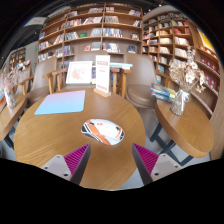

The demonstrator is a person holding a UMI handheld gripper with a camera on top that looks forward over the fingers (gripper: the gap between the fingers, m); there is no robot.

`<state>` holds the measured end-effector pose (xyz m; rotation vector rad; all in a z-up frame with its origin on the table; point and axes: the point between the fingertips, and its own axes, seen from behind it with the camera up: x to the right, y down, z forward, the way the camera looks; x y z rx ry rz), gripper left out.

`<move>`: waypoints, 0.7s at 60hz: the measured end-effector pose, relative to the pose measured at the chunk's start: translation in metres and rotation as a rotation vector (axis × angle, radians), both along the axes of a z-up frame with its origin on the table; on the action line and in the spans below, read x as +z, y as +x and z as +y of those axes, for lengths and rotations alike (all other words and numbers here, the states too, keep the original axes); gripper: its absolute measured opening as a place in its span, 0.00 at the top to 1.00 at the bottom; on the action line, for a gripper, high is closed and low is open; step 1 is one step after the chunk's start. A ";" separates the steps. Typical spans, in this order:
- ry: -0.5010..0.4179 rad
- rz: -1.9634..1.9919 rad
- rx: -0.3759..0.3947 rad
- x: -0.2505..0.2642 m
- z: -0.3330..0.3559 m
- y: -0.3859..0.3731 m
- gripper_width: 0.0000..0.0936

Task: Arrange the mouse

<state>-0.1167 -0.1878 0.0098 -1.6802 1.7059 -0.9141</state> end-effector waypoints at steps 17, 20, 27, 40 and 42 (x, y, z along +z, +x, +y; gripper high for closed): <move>0.000 0.040 0.023 -0.022 -0.001 0.048 0.08; -0.001 0.042 0.028 -0.021 -0.001 0.057 0.09; -0.012 0.040 0.036 -0.021 -0.001 0.079 0.09; 0.002 0.036 0.018 -0.022 -0.013 0.122 0.09; 0.006 0.038 0.008 -0.023 -0.015 0.127 0.09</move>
